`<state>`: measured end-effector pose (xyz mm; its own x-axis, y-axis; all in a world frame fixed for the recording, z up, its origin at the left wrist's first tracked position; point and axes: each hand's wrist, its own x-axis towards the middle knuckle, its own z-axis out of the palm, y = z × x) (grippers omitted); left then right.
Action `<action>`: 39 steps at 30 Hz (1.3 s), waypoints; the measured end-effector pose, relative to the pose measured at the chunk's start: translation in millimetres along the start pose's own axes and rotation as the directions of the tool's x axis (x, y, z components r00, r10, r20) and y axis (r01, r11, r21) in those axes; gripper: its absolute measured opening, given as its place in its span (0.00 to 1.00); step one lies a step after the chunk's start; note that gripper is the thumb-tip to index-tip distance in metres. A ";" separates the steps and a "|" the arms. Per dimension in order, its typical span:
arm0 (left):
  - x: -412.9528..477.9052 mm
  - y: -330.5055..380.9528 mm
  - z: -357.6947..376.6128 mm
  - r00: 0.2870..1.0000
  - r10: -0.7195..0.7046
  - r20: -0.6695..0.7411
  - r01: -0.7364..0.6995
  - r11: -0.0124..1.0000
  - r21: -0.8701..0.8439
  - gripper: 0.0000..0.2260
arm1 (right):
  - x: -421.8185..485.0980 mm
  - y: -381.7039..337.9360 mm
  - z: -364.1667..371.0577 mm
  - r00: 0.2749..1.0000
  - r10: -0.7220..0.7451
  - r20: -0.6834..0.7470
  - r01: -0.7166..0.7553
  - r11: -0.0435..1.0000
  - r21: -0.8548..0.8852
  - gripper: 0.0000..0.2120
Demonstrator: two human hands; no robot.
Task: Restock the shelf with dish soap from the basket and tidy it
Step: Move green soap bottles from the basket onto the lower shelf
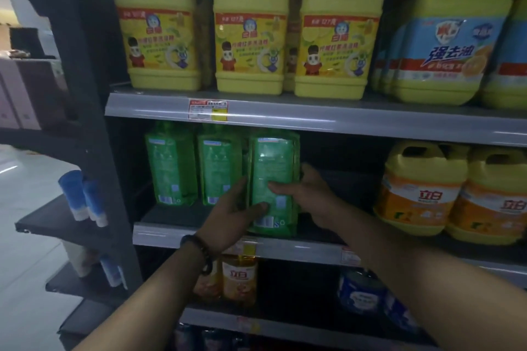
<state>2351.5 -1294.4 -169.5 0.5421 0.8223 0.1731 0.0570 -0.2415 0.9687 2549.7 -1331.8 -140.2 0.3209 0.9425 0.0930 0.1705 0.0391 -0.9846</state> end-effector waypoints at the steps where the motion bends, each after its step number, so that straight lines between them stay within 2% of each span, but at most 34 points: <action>1: 7.3 3.7 -0.8 1.000 -0.004 -0.029 0.004 1.000 0.004 0.36 | 9.4 1.3 1.7 1.000 -0.013 -0.013 0.013 1.000 -0.003 0.28; 2: 15.7 3.6 -2.5 0.999 0.011 -0.040 -0.011 1.000 0.002 0.35 | 19.1 3.5 1.8 0.999 -0.033 -0.021 0.033 0.999 -0.013 0.30; 5: 37.5 -8.1 5.2 0.997 0.022 -0.070 -0.022 1.000 0.002 0.23 | 43.5 19.8 -1.3 0.996 -0.085 -0.031 0.084 0.996 -0.043 0.31; 6: 40.3 -9.7 10.1 0.996 0.010 -0.085 -0.006 0.999 0.045 0.22 | 49.1 27.7 -1.7 0.995 -0.097 -0.025 0.095 0.993 -0.074 0.32; 9: 52.9 -32.6 17.3 0.987 0.070 -0.146 -0.052 0.990 0.128 0.29 | 64.6 53.5 -1.6 0.988 -0.154 0.005 0.152 0.976 -0.154 0.38; 11: 55.7 -43.3 21.8 0.979 0.101 -0.179 -0.056 0.969 0.241 0.35 | 73.9 60.8 -3.3 0.985 -0.173 0.021 0.174 0.962 -0.209 0.38; 14: 62.6 -48.8 23.7 0.984 0.039 -0.175 0.018 0.950 0.310 0.43 | 85.5 61.0 -4.6 0.983 -0.182 -0.002 0.173 0.942 -0.286 0.37; 21: 71.3 -55.4 27.9 0.990 0.019 -0.136 0.050 0.875 0.482 0.41 | 97.8 59.7 -2.4 0.986 -0.146 -0.084 0.091 0.883 -0.461 0.37; 23: 71.0 -50.7 24.7 0.991 0.020 -0.136 0.050 0.869 0.492 0.38 | 96.3 56.1 0.5 0.988 -0.122 -0.096 0.058 0.866 -0.496 0.36; 27: 49.8 -33.5 22.9 0.982 0.108 -0.155 -0.020 0.875 0.483 0.19 | 71.4 46.3 0.1 0.983 -0.123 -0.139 0.030 0.845 -0.534 0.36; 30: 14.6 -23.6 28.0 0.961 0.226 -0.159 -0.126 0.870 0.476 0.15 | 30.7 38.6 -8.9 0.965 -0.185 -0.184 0.074 0.871 -0.486 0.40; 32: -10.8 -20.5 34.9 0.953 0.285 -0.098 -0.214 0.869 0.446 0.12 | -4.6 35.8 -17.6 0.955 -0.236 -0.182 0.120 0.863 -0.491 0.34; 35: -49.4 -31.4 52.8 0.956 0.279 0.093 -0.291 0.857 0.425 0.08 | -63.4 42.3 -36.4 0.948 -0.295 -0.119 0.179 0.805 -0.566 0.16; 37: -73.0 -48.1 65.4 0.957 0.180 0.227 -0.266 0.855 0.445 0.07 | -103.0 55.5 -49.2 0.959 -0.280 -0.053 0.189 0.766 -0.614 0.08; 39: -94.5 -75.3 75.3 0.939 0.065 0.338 -0.232 0.843 0.485 0.06 | -136.4 80.7 -63.0 0.976 -0.218 0.012 0.170 0.721 -0.672 0.05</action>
<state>2359.2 -1392.7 -272.2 0.7959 0.5825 0.1651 0.3287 -0.6447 0.6902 2578.3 -1478.1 -223.1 0.2647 0.9152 0.3039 0.8036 -0.0351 -0.5942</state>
